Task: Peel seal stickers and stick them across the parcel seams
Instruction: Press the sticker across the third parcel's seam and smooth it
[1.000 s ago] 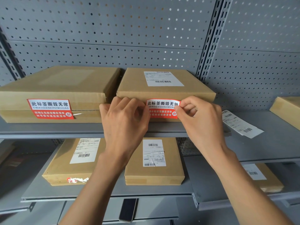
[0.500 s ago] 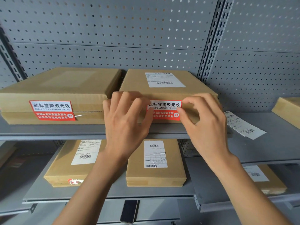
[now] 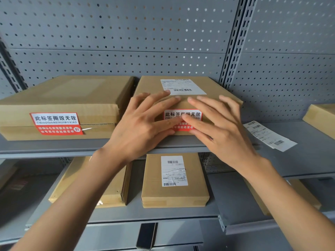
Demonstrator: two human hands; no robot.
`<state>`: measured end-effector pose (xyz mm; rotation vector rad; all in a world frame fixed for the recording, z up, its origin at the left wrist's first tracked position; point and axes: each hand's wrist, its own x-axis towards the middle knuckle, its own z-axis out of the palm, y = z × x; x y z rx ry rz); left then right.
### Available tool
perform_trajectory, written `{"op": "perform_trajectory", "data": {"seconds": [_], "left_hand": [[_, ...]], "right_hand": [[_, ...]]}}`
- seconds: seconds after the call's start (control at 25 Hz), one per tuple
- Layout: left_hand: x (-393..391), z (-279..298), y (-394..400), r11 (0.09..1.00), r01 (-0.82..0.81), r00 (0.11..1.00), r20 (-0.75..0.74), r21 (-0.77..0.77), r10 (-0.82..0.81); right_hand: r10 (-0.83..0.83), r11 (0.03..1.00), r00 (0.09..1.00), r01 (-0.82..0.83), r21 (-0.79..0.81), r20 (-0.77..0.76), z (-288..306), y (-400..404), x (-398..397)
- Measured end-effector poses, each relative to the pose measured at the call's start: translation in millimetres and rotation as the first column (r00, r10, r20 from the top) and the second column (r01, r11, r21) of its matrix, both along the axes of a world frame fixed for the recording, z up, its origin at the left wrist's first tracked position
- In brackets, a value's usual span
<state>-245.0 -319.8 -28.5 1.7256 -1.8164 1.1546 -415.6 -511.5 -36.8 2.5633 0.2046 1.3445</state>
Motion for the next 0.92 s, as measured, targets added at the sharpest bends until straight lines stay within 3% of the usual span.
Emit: {"op": "perform_trajectory", "data": {"seconds": [0.2, 0.92], "left_hand": [[6.1, 6.5, -0.2, 0.999, 0.007, 0.998, 0.066, 0.043, -0.01], [14.9, 7.0, 6.0, 0.999, 0.038, 0.998, 0.052, 0.005, -0.038]], "right_hand": [[0.001, 1.0, 1.0, -0.002, -0.023, -0.028, 3.7, -10.8, 1.2], [0.015, 1.0, 1.0, -0.015, 0.002, 0.01, 3.8, -24.6, -3.2]]}}
